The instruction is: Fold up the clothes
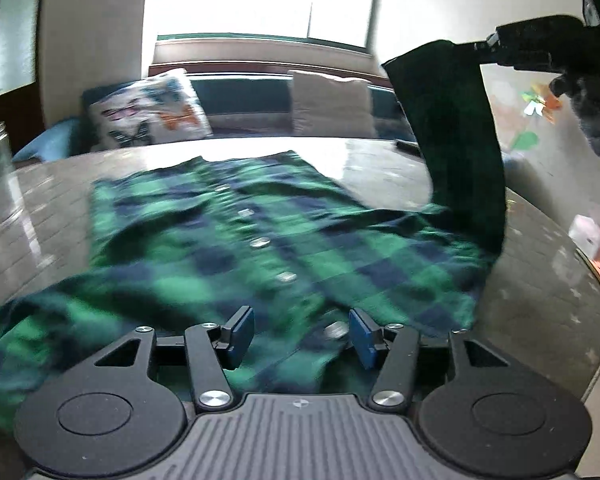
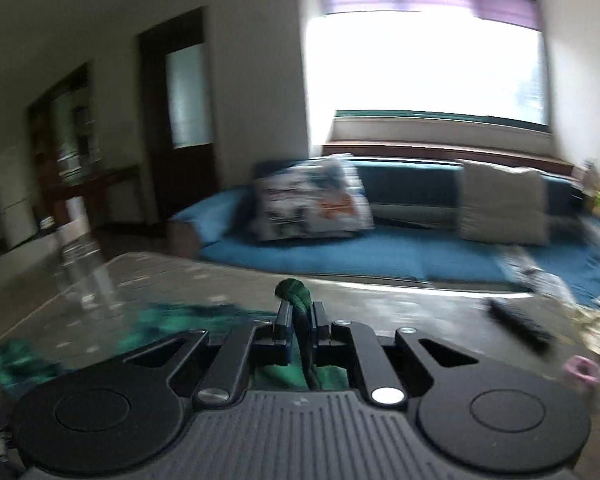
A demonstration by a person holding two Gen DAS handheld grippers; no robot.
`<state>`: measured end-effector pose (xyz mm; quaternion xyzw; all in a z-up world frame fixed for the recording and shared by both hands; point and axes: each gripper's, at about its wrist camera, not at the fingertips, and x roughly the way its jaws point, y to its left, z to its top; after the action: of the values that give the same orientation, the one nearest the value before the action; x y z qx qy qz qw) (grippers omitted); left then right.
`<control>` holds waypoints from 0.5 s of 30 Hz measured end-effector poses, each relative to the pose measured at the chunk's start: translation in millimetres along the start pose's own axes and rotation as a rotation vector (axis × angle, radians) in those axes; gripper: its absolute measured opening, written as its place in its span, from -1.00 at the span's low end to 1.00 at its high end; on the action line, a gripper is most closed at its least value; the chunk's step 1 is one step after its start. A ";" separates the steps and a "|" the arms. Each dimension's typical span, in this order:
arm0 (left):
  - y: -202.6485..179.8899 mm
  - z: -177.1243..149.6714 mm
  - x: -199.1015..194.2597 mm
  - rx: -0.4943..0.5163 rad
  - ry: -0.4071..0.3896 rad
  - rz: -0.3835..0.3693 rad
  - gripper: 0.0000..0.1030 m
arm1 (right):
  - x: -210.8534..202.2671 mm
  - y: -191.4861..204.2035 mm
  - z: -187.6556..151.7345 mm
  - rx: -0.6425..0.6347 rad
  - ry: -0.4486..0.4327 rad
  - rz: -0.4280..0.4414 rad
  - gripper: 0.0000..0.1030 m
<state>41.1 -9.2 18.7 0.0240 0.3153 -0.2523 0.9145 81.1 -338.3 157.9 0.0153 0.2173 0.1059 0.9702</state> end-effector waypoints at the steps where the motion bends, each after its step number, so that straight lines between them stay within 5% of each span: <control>1: 6.4 -4.6 -4.9 -0.013 -0.001 0.010 0.09 | 5.9 17.2 -0.4 -0.012 0.007 0.037 -0.85; 9: 43.1 -35.6 -33.5 -0.108 -0.002 0.075 0.09 | 48.3 137.3 -28.6 -0.151 0.116 0.245 -0.85; 15: 52.0 -43.3 -39.7 -0.139 -0.007 0.098 0.09 | 64.6 185.3 -68.4 -0.192 0.234 0.357 -0.82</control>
<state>14.8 62.7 1.4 -0.0250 0.3275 -0.1847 0.9263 72.3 -144.7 82.9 -0.0515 0.3113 0.2973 0.9012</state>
